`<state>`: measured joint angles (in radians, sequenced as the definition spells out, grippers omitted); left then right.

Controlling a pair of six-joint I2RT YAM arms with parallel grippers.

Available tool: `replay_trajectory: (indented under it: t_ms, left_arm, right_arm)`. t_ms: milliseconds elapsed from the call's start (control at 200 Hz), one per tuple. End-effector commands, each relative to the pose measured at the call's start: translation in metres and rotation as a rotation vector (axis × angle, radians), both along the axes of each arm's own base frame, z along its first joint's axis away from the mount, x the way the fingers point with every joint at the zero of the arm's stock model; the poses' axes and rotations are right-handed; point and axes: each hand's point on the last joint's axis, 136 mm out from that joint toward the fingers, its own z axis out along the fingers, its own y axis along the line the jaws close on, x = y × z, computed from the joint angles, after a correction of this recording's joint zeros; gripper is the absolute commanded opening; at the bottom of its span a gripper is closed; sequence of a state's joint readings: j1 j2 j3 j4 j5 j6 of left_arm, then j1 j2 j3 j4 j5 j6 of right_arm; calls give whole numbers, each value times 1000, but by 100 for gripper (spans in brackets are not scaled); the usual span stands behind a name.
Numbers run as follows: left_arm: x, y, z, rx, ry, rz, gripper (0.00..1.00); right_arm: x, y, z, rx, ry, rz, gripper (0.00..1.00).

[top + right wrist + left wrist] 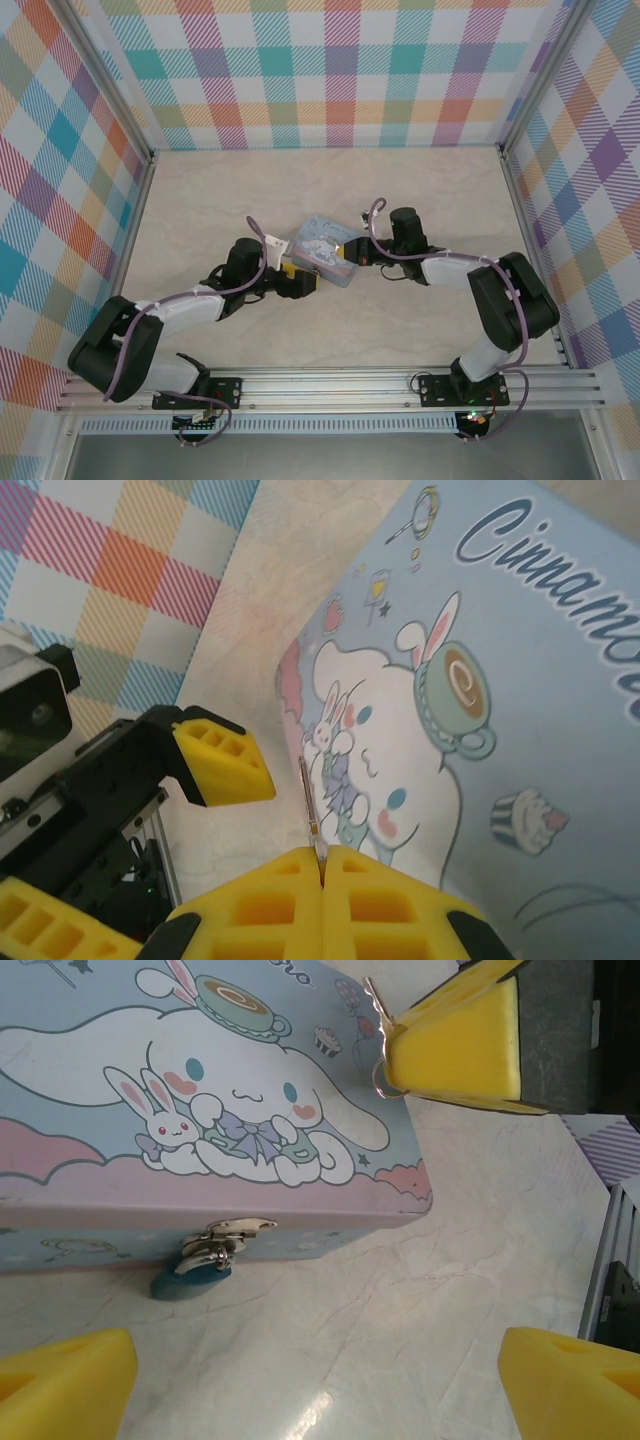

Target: Unlock the padlock with the key

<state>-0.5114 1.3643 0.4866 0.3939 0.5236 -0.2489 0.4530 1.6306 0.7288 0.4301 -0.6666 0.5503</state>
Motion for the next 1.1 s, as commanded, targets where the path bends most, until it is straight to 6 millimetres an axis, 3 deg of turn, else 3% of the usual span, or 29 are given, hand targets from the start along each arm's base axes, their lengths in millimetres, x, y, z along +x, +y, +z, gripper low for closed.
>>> replay_trajectory:
  t_ms: [0,260,715,930,1095]
  left_arm:
    - [8,-7,6,-52,-67,-31,93]
    - [10,-16,-17,-49,-26,-78,92]
    - [25,-22,-48,-15,-35,-85,88]
    - [30,-21,-51,10,-65,-81,87]
    - [18,-35,-43,-74,4,-169,74]
  right_arm:
    - [12,5,8,8,-24,-7,2]
    - [11,-6,-22,-115,57,-44,2]
    - [9,-8,-30,-190,76,-61,2]
    - [8,-8,-32,-204,83,-60,2]
    - [6,-8,-33,-209,89,-58,2]
